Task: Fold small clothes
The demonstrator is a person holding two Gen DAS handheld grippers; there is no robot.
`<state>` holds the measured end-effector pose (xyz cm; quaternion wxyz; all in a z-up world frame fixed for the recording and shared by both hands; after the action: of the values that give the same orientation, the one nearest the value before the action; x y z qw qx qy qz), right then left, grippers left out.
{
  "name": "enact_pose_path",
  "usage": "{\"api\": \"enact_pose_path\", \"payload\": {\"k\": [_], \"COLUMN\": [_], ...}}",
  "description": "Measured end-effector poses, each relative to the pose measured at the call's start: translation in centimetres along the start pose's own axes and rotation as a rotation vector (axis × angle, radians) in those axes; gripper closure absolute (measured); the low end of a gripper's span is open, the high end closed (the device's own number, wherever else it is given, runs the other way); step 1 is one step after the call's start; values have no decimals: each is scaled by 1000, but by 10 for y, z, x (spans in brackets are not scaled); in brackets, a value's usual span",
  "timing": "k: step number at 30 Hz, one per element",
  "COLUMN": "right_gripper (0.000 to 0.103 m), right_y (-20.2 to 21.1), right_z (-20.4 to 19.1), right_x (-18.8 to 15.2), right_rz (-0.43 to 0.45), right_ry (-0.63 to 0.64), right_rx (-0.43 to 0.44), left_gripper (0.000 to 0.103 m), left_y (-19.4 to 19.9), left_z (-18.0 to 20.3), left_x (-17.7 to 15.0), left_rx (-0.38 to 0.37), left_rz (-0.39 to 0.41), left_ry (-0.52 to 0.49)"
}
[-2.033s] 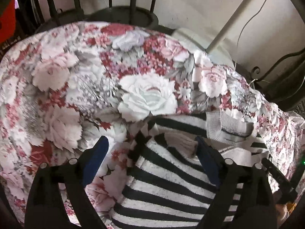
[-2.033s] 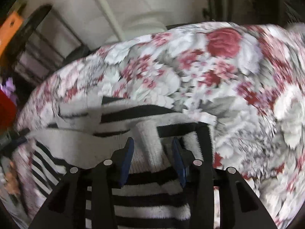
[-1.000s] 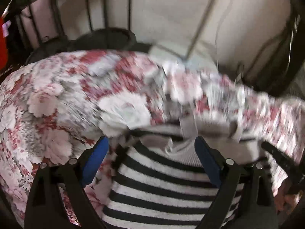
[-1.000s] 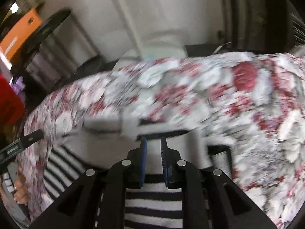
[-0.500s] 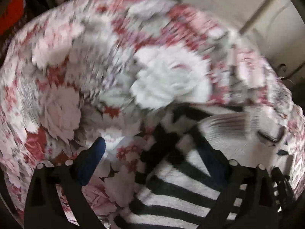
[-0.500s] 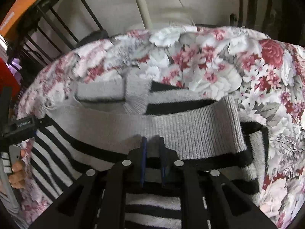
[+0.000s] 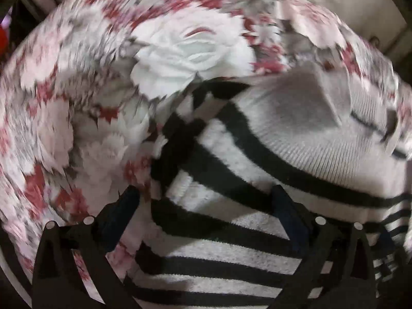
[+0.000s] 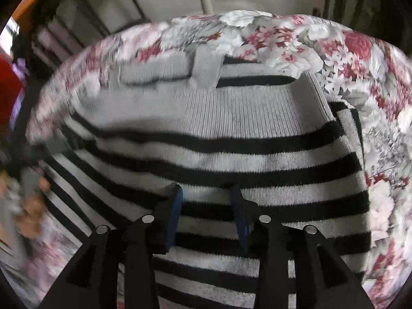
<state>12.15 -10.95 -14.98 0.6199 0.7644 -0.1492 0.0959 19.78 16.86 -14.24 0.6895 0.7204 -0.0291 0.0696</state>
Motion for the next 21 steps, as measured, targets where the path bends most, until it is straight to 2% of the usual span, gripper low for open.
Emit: {"api": "enact_pose_path", "payload": {"k": [2,4,5,6,9,11,12,13,14,15,16,18,19,20,21], "right_gripper": [59,54,51,49,31,16,15,13,8,8,8,8,8,8,7], "right_y": [7,18,25,28,34,23,17,13,12,12,16,35,48,54,57], "right_z": [-6,-7,-7,-9,-15,-9,-3,2,8,12,17,29,34,36,37], "right_x": [-2,-7,-12,-16,-31,-41,-44,-44,-44,-42,-39,-28,-17,-7,5], "right_rz": [12,21,19,16,-14,-73,-101,-113,-112,-120,-127,-76,-17,11,31], "right_ry": [10,-20,-30,-28,12,0,-15,-27,-34,-46,-71,-184,-224,-239,-249], "right_rx": [-35,-10,10,15,2,-4,12,42,117,149,184,285,373,413,445], "left_gripper": [5,5,5,5,5,4,4,4,4,4,6,6,6,6,6], "left_y": [12,33,39,41,36,23,11,4,3,10,16,48,62,77,83], "left_z": [-5,-7,-7,-6,-7,-5,-5,-5,-10,-24,-32,-39,-35,-25,-19], "left_x": [2,-2,-6,-9,-38,-53,-63,-68,-72,-72,-71,-59,-52,-41,-38], "left_rx": [16,64,68,67,71,129,187,179,155,100,84,31,-12,-86,-124], "left_rz": [26,99,106,102,59,30,16,9,-1,-12,3,125,176,231,247], "left_ry": [12,-19,-41,-49,-65,-124,-160,-159,-131,-48,-20,8,-8,-45,-68]}}
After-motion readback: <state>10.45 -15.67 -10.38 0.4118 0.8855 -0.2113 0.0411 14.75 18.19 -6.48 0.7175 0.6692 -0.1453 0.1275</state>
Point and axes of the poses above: each gripper's, at about its wrist camera, not at the fingertips, and y roughly against the way its jaws point, z to its right, x to its top, the point moved 3 cm from there along -y, roughly the way its jaws point, and after that the axes turned 5 degrees about -y, right-handed, at the moved point
